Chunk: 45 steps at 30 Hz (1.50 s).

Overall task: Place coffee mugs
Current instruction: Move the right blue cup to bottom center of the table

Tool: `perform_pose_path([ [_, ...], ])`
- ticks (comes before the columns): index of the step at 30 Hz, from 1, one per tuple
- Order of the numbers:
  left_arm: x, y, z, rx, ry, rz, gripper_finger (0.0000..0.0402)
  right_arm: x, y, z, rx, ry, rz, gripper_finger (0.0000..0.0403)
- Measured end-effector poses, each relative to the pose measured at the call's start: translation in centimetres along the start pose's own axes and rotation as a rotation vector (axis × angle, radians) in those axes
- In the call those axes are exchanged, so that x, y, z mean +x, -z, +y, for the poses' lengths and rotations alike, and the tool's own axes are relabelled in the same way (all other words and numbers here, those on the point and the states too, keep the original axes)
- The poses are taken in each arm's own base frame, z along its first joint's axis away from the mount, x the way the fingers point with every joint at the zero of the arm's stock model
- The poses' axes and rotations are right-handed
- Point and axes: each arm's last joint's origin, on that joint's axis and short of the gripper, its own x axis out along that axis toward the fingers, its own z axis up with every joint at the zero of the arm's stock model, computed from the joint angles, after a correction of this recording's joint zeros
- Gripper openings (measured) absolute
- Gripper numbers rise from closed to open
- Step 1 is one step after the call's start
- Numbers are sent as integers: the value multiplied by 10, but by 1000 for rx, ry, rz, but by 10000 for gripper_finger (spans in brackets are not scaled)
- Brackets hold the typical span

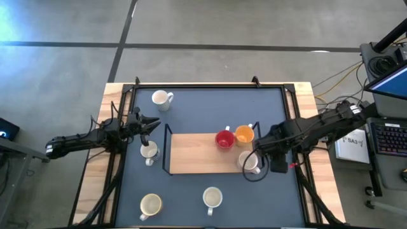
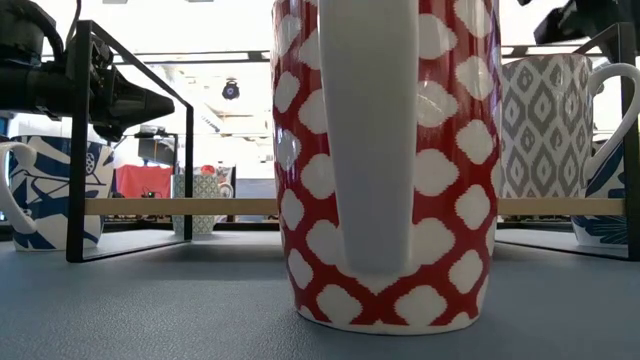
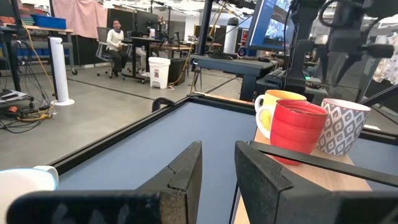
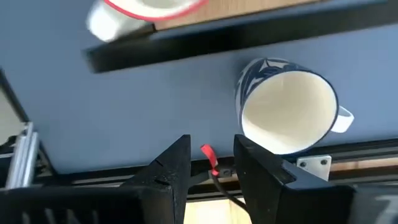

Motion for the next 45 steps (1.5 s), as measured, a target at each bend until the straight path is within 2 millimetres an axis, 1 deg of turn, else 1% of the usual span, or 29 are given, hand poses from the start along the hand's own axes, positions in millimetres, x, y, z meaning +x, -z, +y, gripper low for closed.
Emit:
perform_pose_path([
  [6, 0, 0, 0, 0, 0, 0, 78, 20, 9, -7, -27, -5, -11, 115],
  [10, 0, 0, 0, 0, 0, 0, 78, 29, 16, -14, -78, 52, -28, 124],
  [13, 0, 0, 0, 0, 0, 0, 78, 36, 18, -18, -118, 81, -74, 132],
  [17, 0, 0, 0, 0, 0, 0, 78, 48, 19, -20, -128, 73, -95, 141],
  [21, 0, 0, 0, 0, 0, 0, 78, 59, 20, -23, -127, 129, -83, 144],
  [24, 0, 0, 0, 0, 0, 0, 78, 67, 20, -25, -126, 136, -82, 142],
  [33, 0, 0, 0, 0, 0, 0, 78, 84, 17, -26, -126, 124, -114, 143],
  [35, 0, 0, 0, 0, 0, 0, 78, 85, 16, -26, -126, 121, -120, 135],
  [37, 0, 0, 0, 0, 0, 0, 78, 86, 16, -26, -126, 120, -121, 119],
  [44, 0, 0, 0, 0, 0, 0, 78, 86, 17, -26, -124, 117, -119, 23],
  [45, 0, 0, 0, 0, 0, 0, 78, 86, 16, -26, -131, 118, -120, 18],
])
